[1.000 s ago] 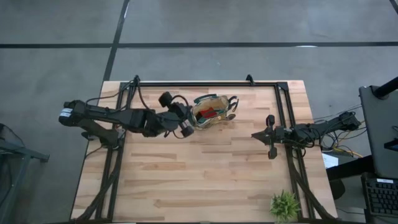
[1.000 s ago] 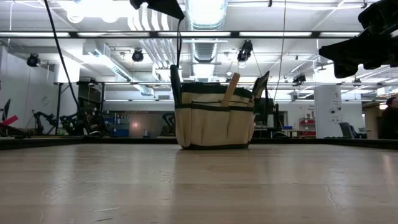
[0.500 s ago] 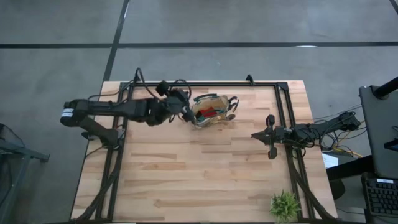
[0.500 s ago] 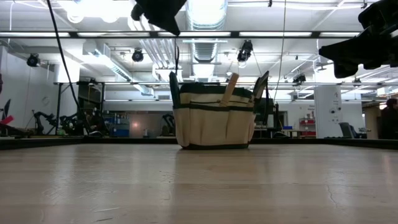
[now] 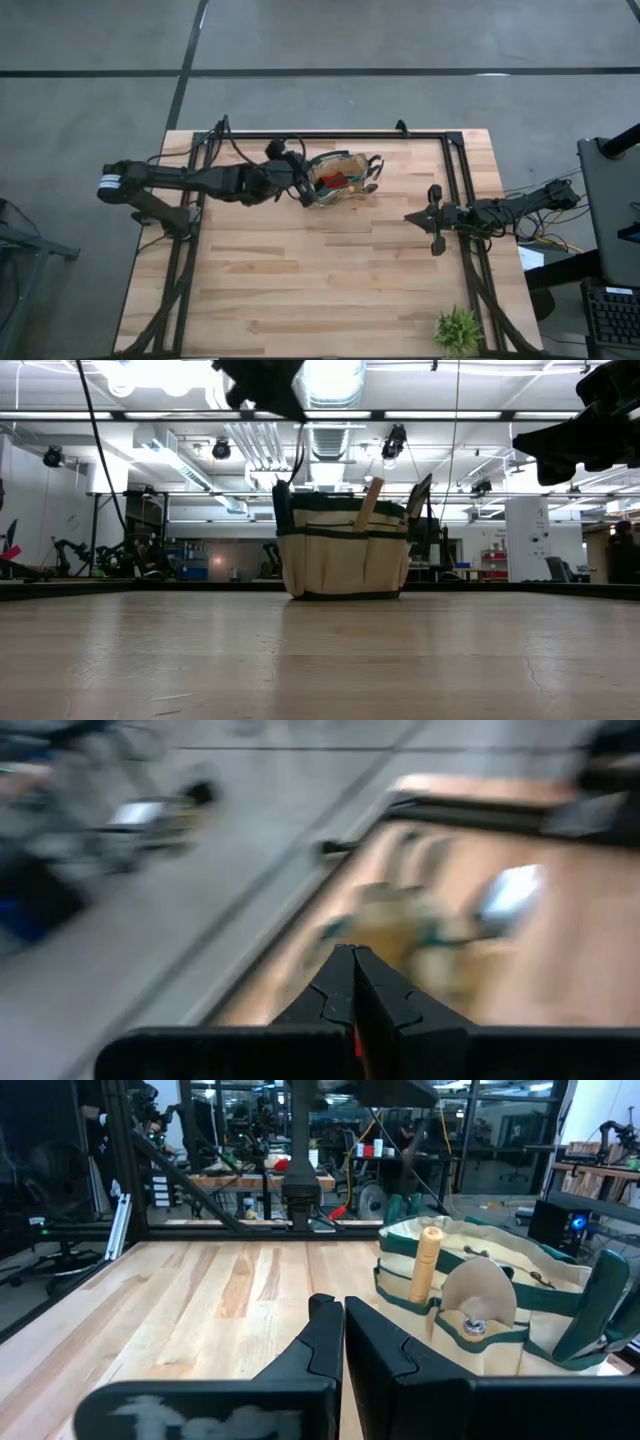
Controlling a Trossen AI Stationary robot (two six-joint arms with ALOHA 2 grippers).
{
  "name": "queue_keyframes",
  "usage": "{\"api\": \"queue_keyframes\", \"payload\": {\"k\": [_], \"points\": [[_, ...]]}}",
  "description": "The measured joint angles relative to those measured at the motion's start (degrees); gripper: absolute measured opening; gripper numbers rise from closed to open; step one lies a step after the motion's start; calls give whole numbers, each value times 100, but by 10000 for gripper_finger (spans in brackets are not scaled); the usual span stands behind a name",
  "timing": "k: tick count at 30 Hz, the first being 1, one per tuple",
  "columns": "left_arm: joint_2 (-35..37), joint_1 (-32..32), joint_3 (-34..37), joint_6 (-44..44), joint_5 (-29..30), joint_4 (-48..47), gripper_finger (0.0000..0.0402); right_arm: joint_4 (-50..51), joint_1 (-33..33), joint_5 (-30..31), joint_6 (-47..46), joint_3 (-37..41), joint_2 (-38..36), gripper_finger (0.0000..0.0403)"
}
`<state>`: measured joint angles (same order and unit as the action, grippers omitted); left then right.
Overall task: Pick & Place Garden tools in Gardening bag
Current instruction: Put the shear scissors into the gardening bag
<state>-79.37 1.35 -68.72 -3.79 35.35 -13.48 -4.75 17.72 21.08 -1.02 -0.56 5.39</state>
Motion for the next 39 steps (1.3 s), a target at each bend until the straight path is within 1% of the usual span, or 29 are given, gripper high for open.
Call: {"api": "queue_keyframes", "payload": {"k": [4, 6, 7, 8, 9, 12, 13, 14, 16, 18, 19, 21, 24, 25, 26, 27, 28, 31, 33, 35, 37, 39], "points": [[68, 35, 65, 262, 1224, -331, 0, -1, 0, -2, -2, 0, 0, 8], [70, 48, 65, 229, 1398, -367, 0, -1, 2, -2, 6, 0, 0, 8], [70, 48, 65, 104, 1317, -365, 0, -1, 2, -2, 11, 0, 0, 8], [70, 46, 65, -84, 1120, -350, 0, -1, 2, -2, 9, 0, 2, 8], [61, 45, 65, -301, 685, -313, 0, -1, 1, -2, 0, 0, 0, 8], [-49, 42, 65, -343, -1246, 31, 0, 2, 1, 0, 11, 0, 0, 8], [-107, 18, 65, -275, -1754, 121, 0, 0, 0, -1, 11, 0, 0, 8], [-156, -27, 65, -240, -2051, 220, 0, -1, 2, -2, 3, 0, 1, 8], [-206, -91, 68, -232, -2121, 243, 0, 2, -1, 1, 4, 0, 0, 8], [-210, -90, 67, -199, -1895, 171, 0, 2, 2, -4, 9, 0, 0, 8], [-205, -73, 67, -186, -1658, 67, 0, 2, 0, 0, -1, 0, 0, 8], [-205, -35, 67, -172, -892, -160, 0, 2, 2, -2, 6, 0, 0, 8], [-191, -29, 67, -191, 616, -454, 0, 2, 1, -2, 1, 0, 0, 8], [-182, -28, 67, -231, 898, -471, 0, 2, 2, -2, -1, 0, 0, 8], [-181, -26, 67, -268, 946, -466, 0, 2, -1, 0, 5, 0, 1, 8], [-181, -22, 67, -307, 785, -446, 1, 2, 2, -2, 11, 0, 0, 8], [-181, -22, 67, -341, 429, -407, 2, 2, 2, -2, 9, 0, 0, 8], [-192, -33, 67, -349, -903, -314, 7, 2, 1, -2, 6, 0, 0, 8], [-192, -42, 67, -379, -1468, -322, 10, 2, 1, -1, 10, 0, 1, 8], [-192, -76, 67, -486, -1533, -319, 15, 2, 2, -2, -1, 0, 0, 8], [-167, -83, 67, -611, -1361, -324, 27, 2, 0, -2, 11, 0, 0, 8], [-104, -81, 67, -629, -1319, -320, 46, 2, -1, -2, 2, 0, 2, 8]]}}
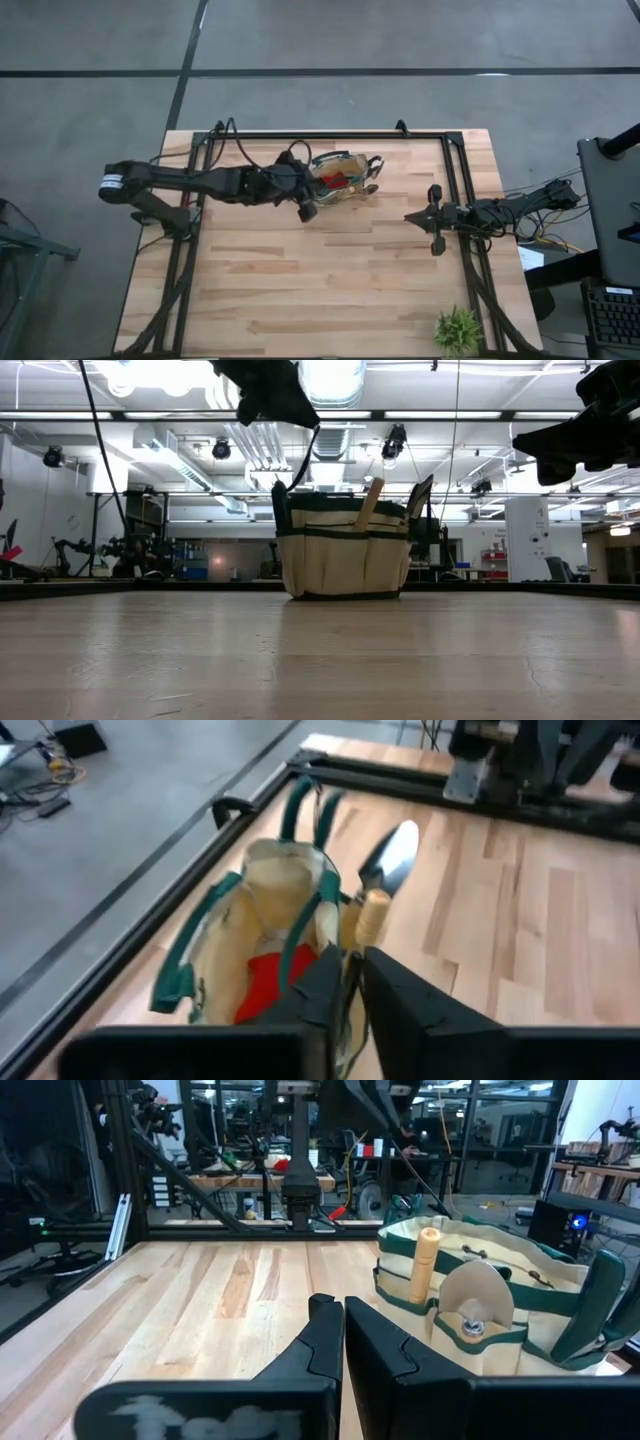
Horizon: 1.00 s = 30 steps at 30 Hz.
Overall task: Pick & Place Garden tools in Gardening bag
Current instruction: Put the shear scissors into the gardening bag, then return to Home Position
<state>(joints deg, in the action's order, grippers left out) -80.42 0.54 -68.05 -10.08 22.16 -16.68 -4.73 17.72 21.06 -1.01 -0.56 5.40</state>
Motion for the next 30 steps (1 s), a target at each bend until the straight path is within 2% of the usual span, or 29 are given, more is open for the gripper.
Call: {"api": "queue_keyframes", "payload": {"k": [9, 13, 17, 19, 23, 24, 30], "points": [[525, 20, 0, -57, -22, 91, 172, -2, 1, 2, 8, 0, -1, 8], [812, -62, 3, -17, -377, -233, 194, 0, 2, 1, 10, 0, -2, 8], [1197, -322, 208, 110, -475, -239, 162, -2, 0, 2, 5, 0, -1, 8], [1412, -488, 327, 289, -467, -201, 125, -2, 1, 1, 8, 0, 0, 8], [1875, -834, 694, 599, -470, -34, 25, -2, 2, 0, 10, 0, 0, 8], [2005, -908, 815, 620, -466, 45, 13, -2, 1, 0, 8, 0, 0, 8], [2880, -1304, 1842, 656, -468, 315, 7, -2, 0, 2, -3, 0, 0, 8]]}}
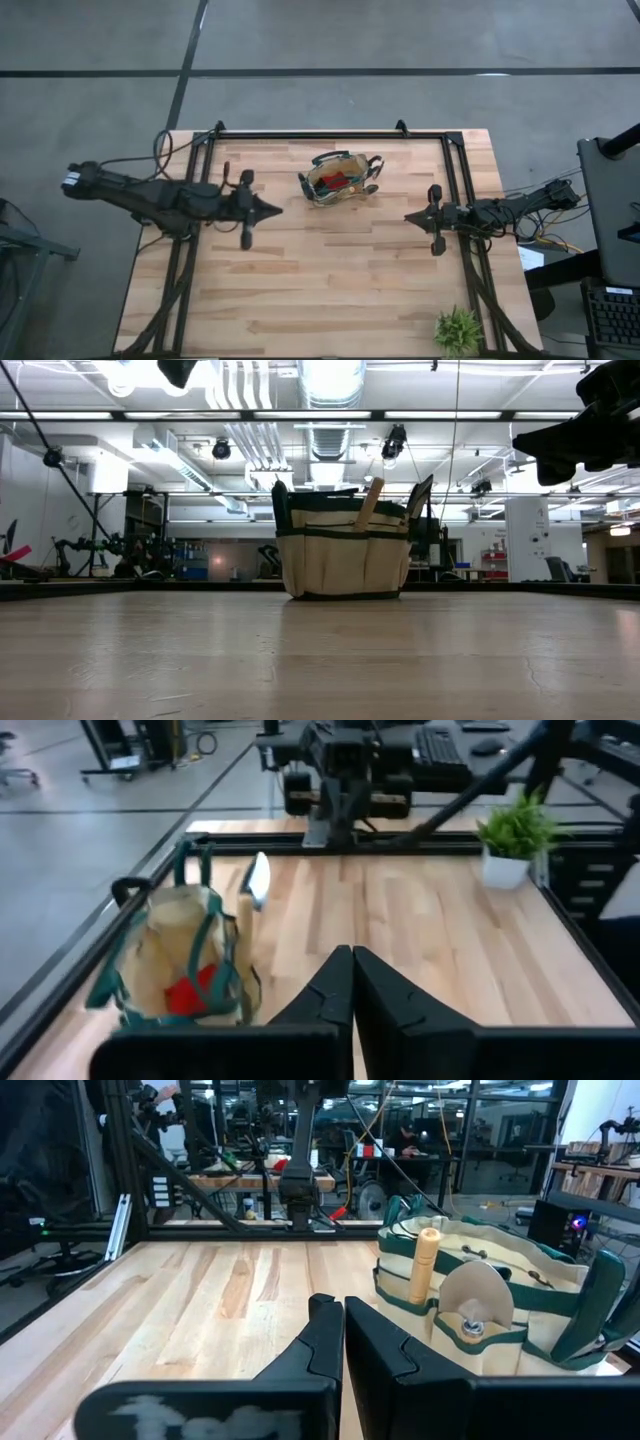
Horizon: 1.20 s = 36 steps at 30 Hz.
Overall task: Pick & Place Garden tools in Gardening bag
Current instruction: Return to Home Position
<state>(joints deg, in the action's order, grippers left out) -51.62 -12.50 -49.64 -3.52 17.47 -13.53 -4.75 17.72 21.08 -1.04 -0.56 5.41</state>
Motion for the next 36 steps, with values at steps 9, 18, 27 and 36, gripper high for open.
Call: {"api": "queue_keyframes", "payload": {"k": [9, 18, 27, 36], "points": [[1461, -121, 1795, -123, -45, 794, 9, 0, 2, -2, 9, 0, 0, 8], [3243, -121, 3551, -35, 29, 1611, 10, 0, 1, -2, 13, 0, 0, 8], [4827, -121, 4254, 416, 316, 1666, 8, 0, 2, -2, 13, 0, 0, 8], [5160, -118, 4742, 478, 356, 1555, 13, 0, 0, 0, 3, 0, -2, 8]]}}
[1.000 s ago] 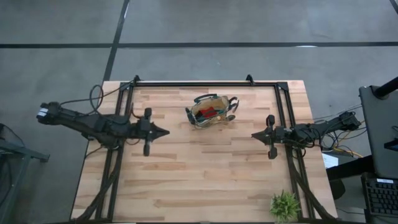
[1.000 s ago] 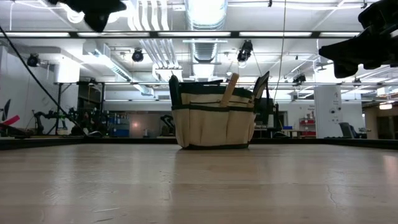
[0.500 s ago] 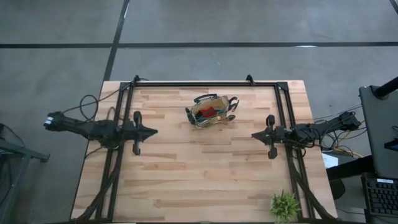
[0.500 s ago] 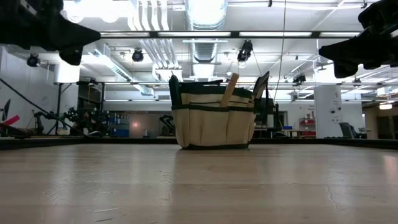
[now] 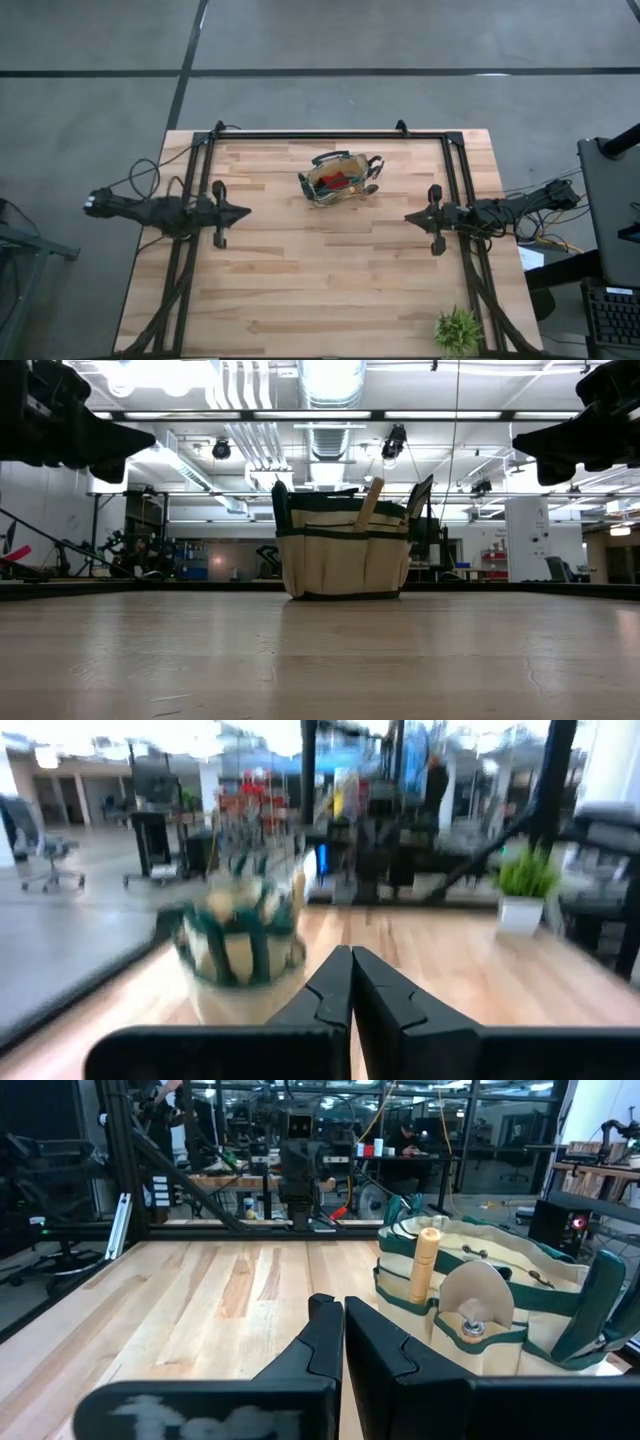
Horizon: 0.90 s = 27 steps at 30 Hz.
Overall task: Pick & Place Garden tools in Gardening bag
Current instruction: Return to Home Position
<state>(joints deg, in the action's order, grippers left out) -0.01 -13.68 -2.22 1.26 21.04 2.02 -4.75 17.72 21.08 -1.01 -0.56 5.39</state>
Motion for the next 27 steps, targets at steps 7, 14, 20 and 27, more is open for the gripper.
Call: {"api": "queue_keyframes", "payload": {"k": [7, 14, 20, 27], "points": [[-61, -1, 118, 87, -11, 9, 12, 11, 2, -2, 11, 0, -2, 8], [-233, -1, 129, 107, -21, 20, 10, 9, 0, -2, -1, 0, -4, 8], [-247, 1, 135, 107, -17, 3, 10, 7, 0, -2, 4, 0, -2, 8], [-247, 0, 137, 107, -17, 2, 10, 4, 1, -2, 9, 0, -2, 8]]}}
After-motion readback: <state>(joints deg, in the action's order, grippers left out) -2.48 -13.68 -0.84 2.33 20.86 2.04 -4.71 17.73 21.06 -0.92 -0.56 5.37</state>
